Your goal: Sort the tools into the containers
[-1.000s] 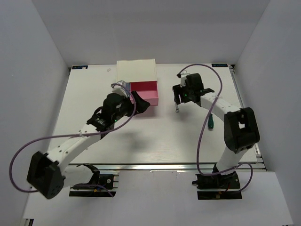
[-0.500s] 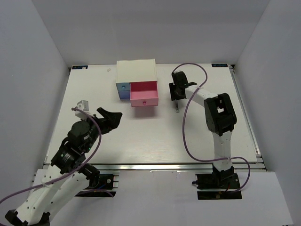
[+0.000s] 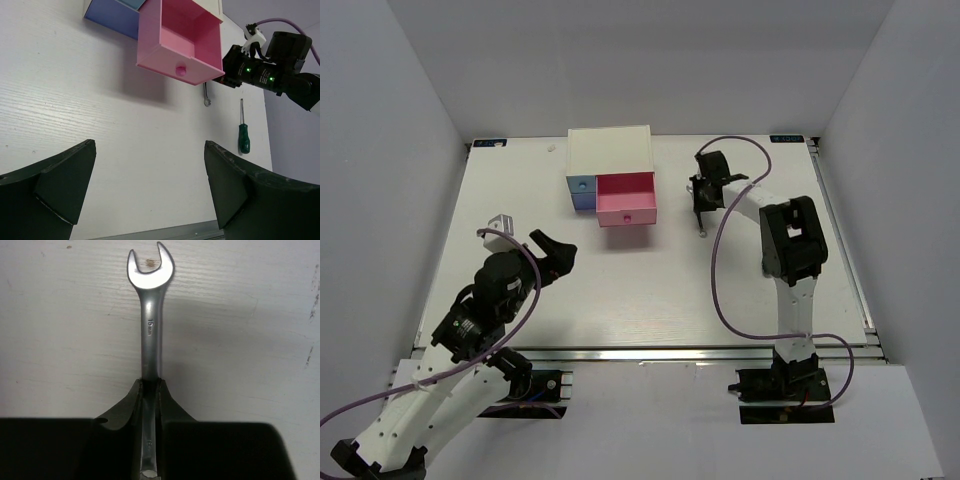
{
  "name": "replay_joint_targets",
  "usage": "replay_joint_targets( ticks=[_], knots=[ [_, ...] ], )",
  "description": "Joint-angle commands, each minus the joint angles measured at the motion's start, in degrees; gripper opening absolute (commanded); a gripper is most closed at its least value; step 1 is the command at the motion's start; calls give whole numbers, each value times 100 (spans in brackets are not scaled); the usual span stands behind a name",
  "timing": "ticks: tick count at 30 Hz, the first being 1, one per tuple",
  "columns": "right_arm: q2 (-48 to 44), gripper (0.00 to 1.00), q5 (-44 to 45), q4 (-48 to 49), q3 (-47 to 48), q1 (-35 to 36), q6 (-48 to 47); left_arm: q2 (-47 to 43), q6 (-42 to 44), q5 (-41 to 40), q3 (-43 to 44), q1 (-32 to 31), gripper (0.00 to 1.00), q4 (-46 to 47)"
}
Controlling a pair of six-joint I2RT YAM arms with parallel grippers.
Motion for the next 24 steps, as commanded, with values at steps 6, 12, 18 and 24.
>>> replay_joint_targets(
  ticks=[6,12,18,24],
  knots=[
    [-216,0,-682,-648,-562,-458,-24,-35,73,-119,197,-13,98,-1],
    [-1393,0,-1851,-403,-1080,-564,-236,-71,73,-66,65,-12,98,156],
    [-1965,0,-2852,-236,-1319,-599,133,-9,135,-14,38,-12,98,289],
    [-2475,0,-3161,151,-1574,-599,266,-79,117,13,-14,-12,98,298]
  ],
)
